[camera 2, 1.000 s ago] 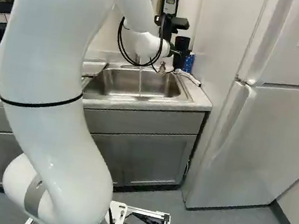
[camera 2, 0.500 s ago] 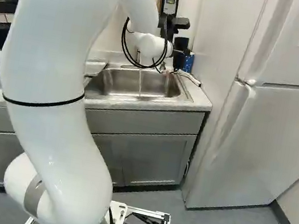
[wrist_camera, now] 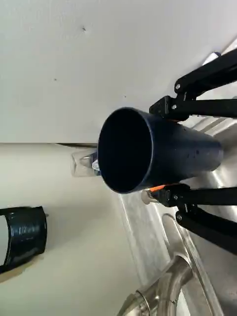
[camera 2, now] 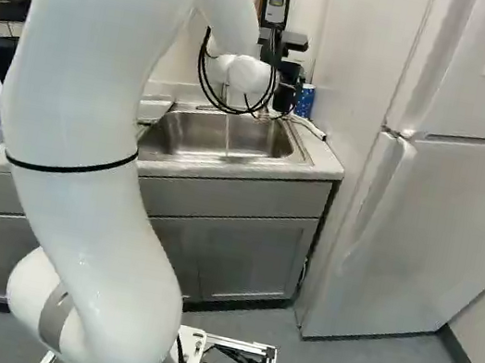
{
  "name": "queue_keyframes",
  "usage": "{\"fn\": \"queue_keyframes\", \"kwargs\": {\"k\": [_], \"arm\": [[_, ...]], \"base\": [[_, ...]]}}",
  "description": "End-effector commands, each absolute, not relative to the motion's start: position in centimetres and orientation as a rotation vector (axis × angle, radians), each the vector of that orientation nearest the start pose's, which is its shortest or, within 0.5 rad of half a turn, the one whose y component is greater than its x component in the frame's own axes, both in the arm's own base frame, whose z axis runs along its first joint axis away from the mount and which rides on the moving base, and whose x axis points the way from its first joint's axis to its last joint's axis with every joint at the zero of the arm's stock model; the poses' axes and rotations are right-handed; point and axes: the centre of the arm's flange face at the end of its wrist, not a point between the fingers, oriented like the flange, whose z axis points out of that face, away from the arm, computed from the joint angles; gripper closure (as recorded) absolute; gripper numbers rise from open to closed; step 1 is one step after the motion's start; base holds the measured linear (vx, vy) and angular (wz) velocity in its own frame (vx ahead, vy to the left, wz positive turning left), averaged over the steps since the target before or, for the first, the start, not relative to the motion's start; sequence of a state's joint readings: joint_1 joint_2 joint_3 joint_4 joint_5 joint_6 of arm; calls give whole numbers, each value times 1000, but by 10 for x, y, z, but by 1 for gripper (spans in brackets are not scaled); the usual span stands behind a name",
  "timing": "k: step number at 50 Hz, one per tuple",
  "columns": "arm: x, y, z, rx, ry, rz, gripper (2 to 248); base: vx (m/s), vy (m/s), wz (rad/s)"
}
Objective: Rinse the cup and place it in the tray
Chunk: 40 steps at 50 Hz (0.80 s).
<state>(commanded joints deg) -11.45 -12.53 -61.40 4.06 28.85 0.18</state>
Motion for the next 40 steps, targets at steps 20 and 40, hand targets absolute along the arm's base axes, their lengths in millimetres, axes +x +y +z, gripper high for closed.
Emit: {"fn": "queue_keyframes", "kwargs": {"k": [20,40], "arm": [[578,-132,555,-2529,298,-1976,124],[577,-132,552,-2611,56,-1956,124]], "base": [[0,0,0],[0,0,0]]}}
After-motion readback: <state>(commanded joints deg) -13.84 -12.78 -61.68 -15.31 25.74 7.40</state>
